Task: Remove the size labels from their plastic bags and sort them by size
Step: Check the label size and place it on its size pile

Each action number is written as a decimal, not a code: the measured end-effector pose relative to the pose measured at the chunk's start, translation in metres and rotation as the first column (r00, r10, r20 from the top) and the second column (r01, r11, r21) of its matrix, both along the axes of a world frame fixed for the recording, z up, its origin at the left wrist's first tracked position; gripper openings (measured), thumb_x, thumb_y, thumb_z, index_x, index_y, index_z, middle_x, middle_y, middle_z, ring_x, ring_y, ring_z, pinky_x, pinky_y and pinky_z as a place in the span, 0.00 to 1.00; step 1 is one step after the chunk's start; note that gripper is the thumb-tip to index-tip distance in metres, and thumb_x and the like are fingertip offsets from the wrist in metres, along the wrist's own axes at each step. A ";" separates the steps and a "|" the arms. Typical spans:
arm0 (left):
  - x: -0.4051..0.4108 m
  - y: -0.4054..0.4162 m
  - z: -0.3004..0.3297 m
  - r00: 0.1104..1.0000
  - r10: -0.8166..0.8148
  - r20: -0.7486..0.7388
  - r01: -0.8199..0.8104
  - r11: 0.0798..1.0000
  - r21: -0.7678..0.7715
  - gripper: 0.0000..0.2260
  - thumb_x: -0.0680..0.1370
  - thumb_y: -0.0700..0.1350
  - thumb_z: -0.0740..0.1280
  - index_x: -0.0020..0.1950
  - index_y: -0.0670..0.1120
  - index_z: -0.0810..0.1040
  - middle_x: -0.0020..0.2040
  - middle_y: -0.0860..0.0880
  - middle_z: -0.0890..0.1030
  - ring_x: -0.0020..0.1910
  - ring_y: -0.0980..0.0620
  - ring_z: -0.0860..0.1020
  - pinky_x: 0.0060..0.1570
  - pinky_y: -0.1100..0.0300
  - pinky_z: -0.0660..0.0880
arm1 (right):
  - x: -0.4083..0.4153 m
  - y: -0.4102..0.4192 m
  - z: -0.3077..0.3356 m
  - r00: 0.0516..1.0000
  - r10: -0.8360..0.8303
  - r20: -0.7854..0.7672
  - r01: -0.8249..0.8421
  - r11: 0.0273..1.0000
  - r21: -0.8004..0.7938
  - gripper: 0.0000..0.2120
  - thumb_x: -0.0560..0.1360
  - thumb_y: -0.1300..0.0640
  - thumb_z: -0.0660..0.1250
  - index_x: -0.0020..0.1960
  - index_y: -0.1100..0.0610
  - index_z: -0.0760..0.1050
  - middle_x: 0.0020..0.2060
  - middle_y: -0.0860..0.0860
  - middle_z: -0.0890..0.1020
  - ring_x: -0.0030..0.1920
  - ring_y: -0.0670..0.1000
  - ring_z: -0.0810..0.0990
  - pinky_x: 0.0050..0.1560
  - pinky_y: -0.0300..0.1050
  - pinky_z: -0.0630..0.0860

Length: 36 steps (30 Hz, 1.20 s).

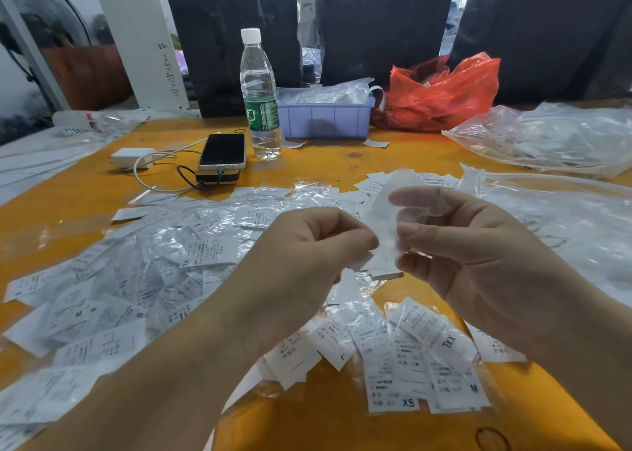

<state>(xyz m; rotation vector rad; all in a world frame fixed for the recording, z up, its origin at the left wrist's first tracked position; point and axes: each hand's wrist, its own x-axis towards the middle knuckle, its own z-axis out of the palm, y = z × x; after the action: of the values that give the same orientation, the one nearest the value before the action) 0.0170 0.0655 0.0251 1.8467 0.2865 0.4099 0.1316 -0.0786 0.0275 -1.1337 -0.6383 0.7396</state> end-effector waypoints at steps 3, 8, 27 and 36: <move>0.000 0.001 0.002 1.000 0.002 -0.003 -0.002 0.999 0.051 0.06 0.72 0.51 0.70 0.37 0.52 0.83 0.26 0.59 0.77 0.24 0.62 0.72 0.25 0.72 0.66 | 0.003 0.001 0.001 0.999 0.052 0.000 -0.052 0.998 -0.047 0.23 0.60 0.72 0.71 0.54 0.60 0.79 0.35 0.53 0.78 0.32 0.49 0.78 0.34 0.43 0.76; -0.002 -0.002 0.004 0.995 -0.056 -0.081 0.063 0.994 0.087 0.10 0.68 0.53 0.65 0.37 0.48 0.80 0.33 0.39 0.74 0.28 0.51 0.66 0.31 0.54 0.65 | 0.005 0.000 0.004 0.983 0.183 0.029 -0.172 0.960 -0.221 0.13 0.61 0.61 0.73 0.46 0.60 0.84 0.35 0.57 0.81 0.31 0.51 0.78 0.30 0.41 0.77; -0.003 0.006 0.005 0.992 0.032 0.120 -0.034 0.999 0.014 0.17 0.77 0.42 0.68 0.65 0.54 0.73 0.36 0.56 0.82 0.31 0.59 0.77 0.30 0.65 0.73 | 0.006 -0.001 0.002 0.998 0.055 -0.024 -0.056 0.998 -0.037 0.13 0.62 0.63 0.72 0.46 0.57 0.85 0.33 0.53 0.76 0.28 0.47 0.72 0.29 0.41 0.75; -0.003 0.003 0.007 0.998 0.028 0.055 -0.029 1.000 0.006 0.14 0.70 0.50 0.72 0.55 0.54 0.78 0.42 0.55 0.85 0.32 0.60 0.79 0.30 0.66 0.73 | 0.004 0.000 0.002 1.000 0.008 -0.002 -0.008 0.998 -0.068 0.08 0.62 0.62 0.71 0.41 0.57 0.85 0.43 0.59 0.75 0.34 0.51 0.73 0.29 0.40 0.75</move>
<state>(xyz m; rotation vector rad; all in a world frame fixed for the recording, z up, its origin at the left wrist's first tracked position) 0.0143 0.0681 0.0317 1.8369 0.2747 0.4808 0.1357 -0.0789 0.0297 -1.1940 -0.6205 0.7739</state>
